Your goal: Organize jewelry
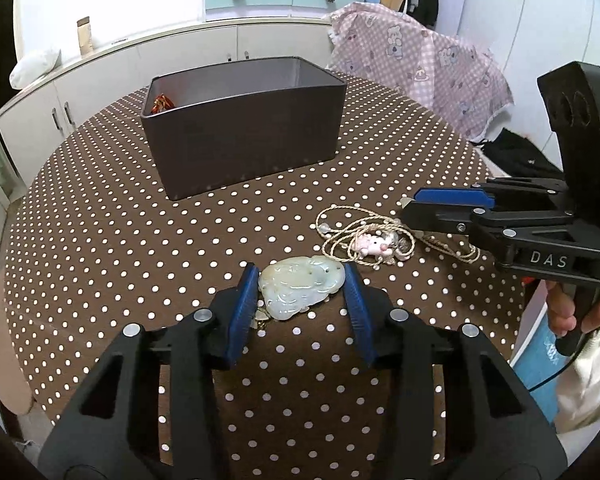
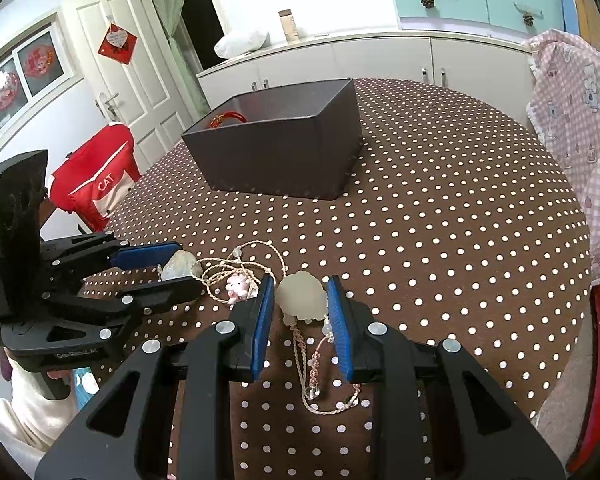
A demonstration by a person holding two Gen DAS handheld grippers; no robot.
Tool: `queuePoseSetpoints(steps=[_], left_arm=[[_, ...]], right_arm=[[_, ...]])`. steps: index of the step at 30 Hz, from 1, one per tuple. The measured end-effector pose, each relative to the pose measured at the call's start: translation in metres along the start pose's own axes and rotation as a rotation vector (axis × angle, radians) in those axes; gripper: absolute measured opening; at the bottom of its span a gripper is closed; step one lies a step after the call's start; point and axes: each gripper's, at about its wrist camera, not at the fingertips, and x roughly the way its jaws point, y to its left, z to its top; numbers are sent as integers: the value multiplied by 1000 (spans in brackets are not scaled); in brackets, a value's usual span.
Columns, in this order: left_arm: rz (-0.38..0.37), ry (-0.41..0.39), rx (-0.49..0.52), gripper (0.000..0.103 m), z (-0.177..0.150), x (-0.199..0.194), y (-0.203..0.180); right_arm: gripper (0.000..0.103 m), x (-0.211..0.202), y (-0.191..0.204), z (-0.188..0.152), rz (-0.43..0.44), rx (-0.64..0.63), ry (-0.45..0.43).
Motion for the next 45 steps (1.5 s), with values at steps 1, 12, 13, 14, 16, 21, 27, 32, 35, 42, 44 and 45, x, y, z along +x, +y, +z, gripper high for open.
queuePoseSetpoints(steps=[1, 12, 13, 14, 16, 21, 27, 32, 35, 42, 44, 45], left_arm=[[1, -3, -5, 43, -2, -2, 2], [-35, -72, -40, 43, 4, -19, 10], [-31, -76, -41, 43, 5, -19, 10], [-28, -82, -43, 43, 5, -21, 11], [-31, -96, -46, 43, 7, -24, 13], [-24, -127, -59, 43, 14, -34, 20], [-12, -156, -76, 43, 24, -40, 31], [-17, -178, -85, 43, 40, -45, 38], [-10, -180, -95, 43, 50, -47, 42], [-5, -196, -113, 43, 72, -57, 49], [-6, -202, -118, 43, 77, -62, 51], [-8, -203, -120, 43, 80, -64, 51]], right_arm=[[25, -1, 0, 0, -1, 0, -3], [25, -9, 4, 14, -11, -12, -37], [25, -9, 5, 16, -7, -14, -41], [25, -10, 6, 18, 2, -18, -46], [25, -11, 9, 23, 0, -26, -53], [25, -11, 15, 38, -2, -45, -77], [25, -14, 19, 58, -9, -70, -111], [25, -23, 23, 76, -15, -88, -148], [25, -32, 26, 89, -12, -95, -176], [25, -57, 39, 118, -23, -146, -248], [25, -62, 41, 126, -27, -158, -260], [25, -63, 42, 128, -27, -162, -264]])
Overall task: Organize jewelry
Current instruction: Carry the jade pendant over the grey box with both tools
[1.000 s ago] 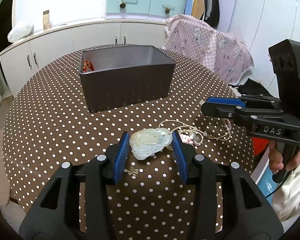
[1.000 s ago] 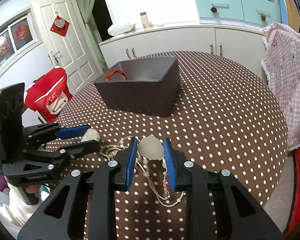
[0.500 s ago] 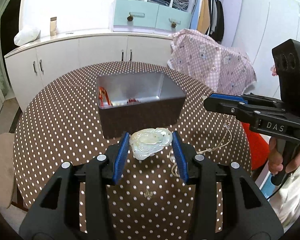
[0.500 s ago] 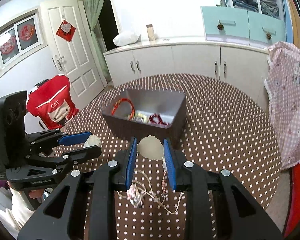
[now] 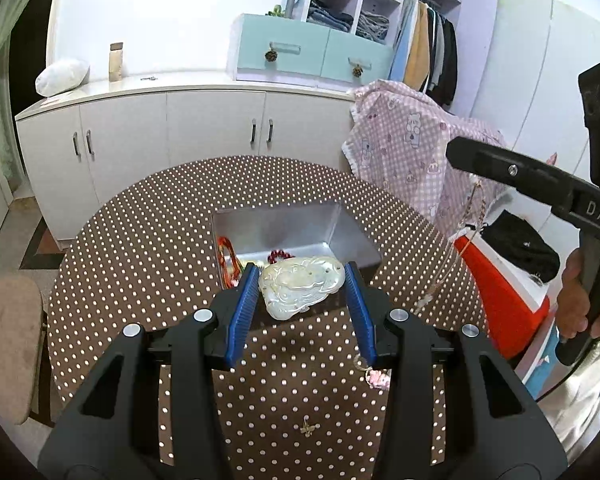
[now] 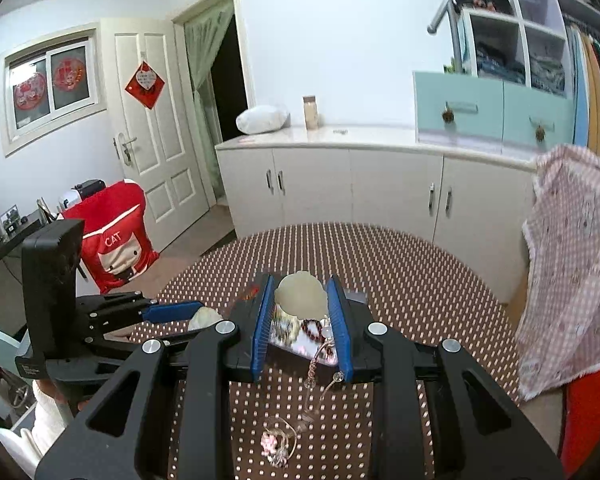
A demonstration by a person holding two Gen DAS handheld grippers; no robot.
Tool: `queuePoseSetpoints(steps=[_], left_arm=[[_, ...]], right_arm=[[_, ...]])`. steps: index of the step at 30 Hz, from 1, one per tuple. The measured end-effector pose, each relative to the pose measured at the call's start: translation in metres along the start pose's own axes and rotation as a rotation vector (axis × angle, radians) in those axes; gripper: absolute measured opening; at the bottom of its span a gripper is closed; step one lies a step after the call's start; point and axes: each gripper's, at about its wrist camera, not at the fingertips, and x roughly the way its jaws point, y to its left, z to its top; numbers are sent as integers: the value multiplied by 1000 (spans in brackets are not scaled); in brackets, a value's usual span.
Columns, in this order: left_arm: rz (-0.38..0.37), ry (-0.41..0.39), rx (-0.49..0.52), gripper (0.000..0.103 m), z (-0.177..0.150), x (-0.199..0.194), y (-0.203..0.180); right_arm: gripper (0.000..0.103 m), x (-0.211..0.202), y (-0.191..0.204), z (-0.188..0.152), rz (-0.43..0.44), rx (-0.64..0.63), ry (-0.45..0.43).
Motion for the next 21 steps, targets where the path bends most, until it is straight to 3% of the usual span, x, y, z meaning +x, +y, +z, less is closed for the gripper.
queuePoseSetpoints(steps=[10, 21], left_arm=[[-5, -26, 15, 43, 33, -16, -4], [-16, -63, 15, 43, 63, -32, 0]], right_arm=[[25, -12, -3, 42, 18, -19, -34], [25, -30, 3, 93, -30, -66, -79]])
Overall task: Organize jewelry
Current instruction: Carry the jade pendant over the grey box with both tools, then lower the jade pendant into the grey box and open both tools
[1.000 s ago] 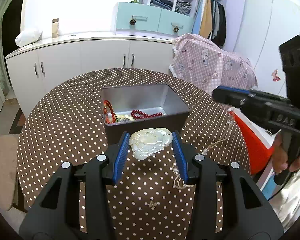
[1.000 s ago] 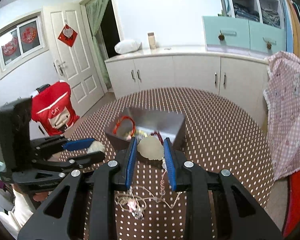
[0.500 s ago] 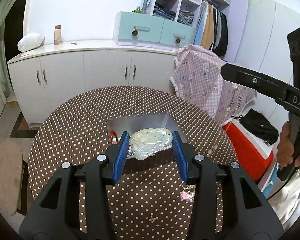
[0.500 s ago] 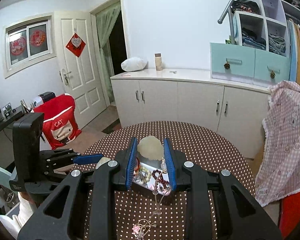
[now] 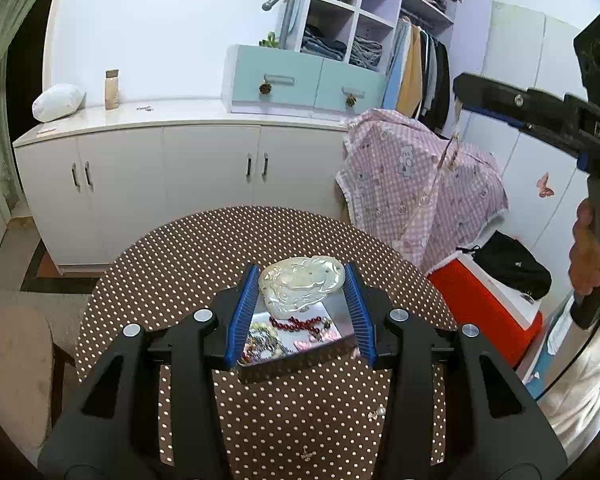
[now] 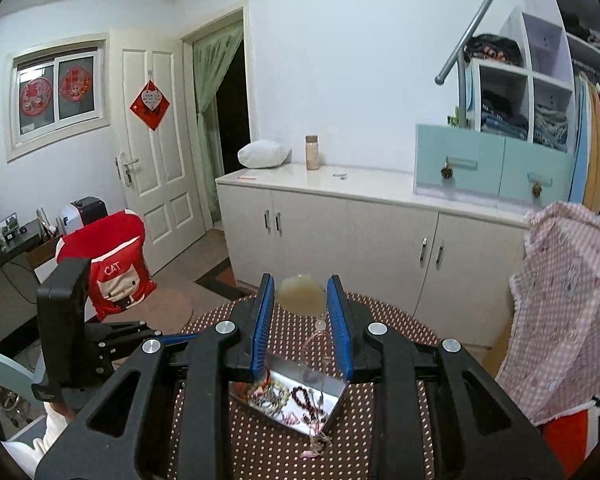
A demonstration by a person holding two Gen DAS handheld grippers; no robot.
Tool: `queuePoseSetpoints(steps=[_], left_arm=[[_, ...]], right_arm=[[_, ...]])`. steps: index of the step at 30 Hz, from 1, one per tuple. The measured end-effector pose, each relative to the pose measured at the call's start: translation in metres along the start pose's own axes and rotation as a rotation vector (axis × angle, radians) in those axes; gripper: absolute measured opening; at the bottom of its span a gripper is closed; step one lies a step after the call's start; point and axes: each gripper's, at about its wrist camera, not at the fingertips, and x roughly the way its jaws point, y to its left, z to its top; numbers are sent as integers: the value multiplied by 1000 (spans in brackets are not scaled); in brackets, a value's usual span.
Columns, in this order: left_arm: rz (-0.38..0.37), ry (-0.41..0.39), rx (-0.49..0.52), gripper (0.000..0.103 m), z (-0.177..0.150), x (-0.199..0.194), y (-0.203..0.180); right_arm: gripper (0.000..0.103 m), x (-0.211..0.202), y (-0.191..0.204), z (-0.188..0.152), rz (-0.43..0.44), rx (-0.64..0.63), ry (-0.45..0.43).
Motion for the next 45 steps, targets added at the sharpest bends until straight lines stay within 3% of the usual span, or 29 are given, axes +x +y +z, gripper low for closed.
queuePoseSetpoints(steps=[11, 17, 29, 39, 45], left_arm=[[8, -4, 10, 43, 26, -2, 1], [8, -3, 19, 43, 30, 2, 2], [-6, 68, -6, 43, 3, 31, 13], [-38, 136, 0, 43, -28, 67, 18], [-32, 176, 17, 44, -35, 87, 21]], right_arm=[[25, -4, 2, 44, -20, -30, -36], [25, 7, 6, 45, -5, -41, -23], [25, 63, 15, -27, 79, 0, 123], [25, 114, 1, -99, 105, 115, 317], [26, 122, -9, -107, 108, 142, 359]])
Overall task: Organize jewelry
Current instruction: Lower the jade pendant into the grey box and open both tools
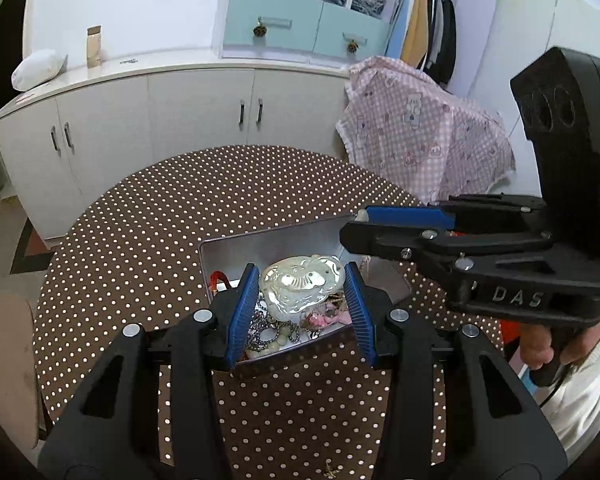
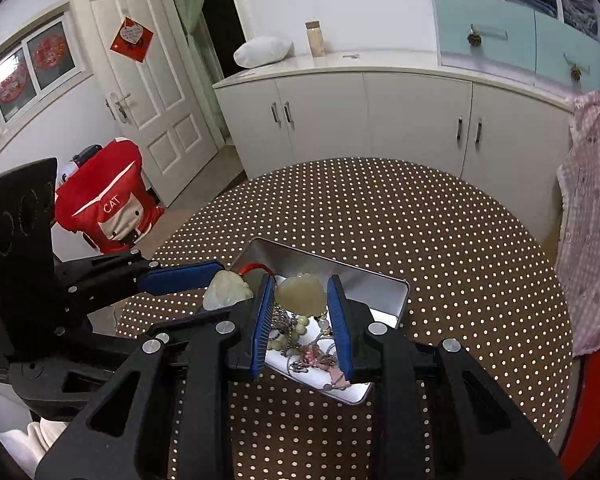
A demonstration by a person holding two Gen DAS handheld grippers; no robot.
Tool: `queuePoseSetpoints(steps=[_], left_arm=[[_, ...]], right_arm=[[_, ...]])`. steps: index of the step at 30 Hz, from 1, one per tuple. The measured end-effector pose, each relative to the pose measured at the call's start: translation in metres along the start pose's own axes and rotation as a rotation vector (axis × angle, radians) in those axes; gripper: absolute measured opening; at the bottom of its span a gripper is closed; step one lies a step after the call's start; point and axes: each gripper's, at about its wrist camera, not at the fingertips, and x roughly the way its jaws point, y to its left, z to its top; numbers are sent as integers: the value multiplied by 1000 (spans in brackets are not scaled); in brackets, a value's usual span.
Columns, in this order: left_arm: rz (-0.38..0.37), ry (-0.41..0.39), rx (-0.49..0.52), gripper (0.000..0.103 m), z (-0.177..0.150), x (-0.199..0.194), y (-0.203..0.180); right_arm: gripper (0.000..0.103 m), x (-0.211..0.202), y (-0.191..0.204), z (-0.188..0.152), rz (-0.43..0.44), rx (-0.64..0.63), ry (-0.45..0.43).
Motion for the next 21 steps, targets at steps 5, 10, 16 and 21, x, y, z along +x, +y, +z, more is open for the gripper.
queuePoseSetpoints(steps=[5, 10, 16, 21], left_arm=[[-12, -40, 3, 60, 3, -3, 1], [19, -28, -16, 61, 3, -1, 10], [22, -22, -22, 61, 2, -1, 14], [36, -13, -25, 62, -2, -4, 14]], right_arm=[[55, -12, -4, 4, -32, -18, -29], [56, -16, -14, 4, -54, -7, -36], [56, -15, -16, 0, -58, -5, -26], [56, -21, -18, -5, -54, 10, -36]])
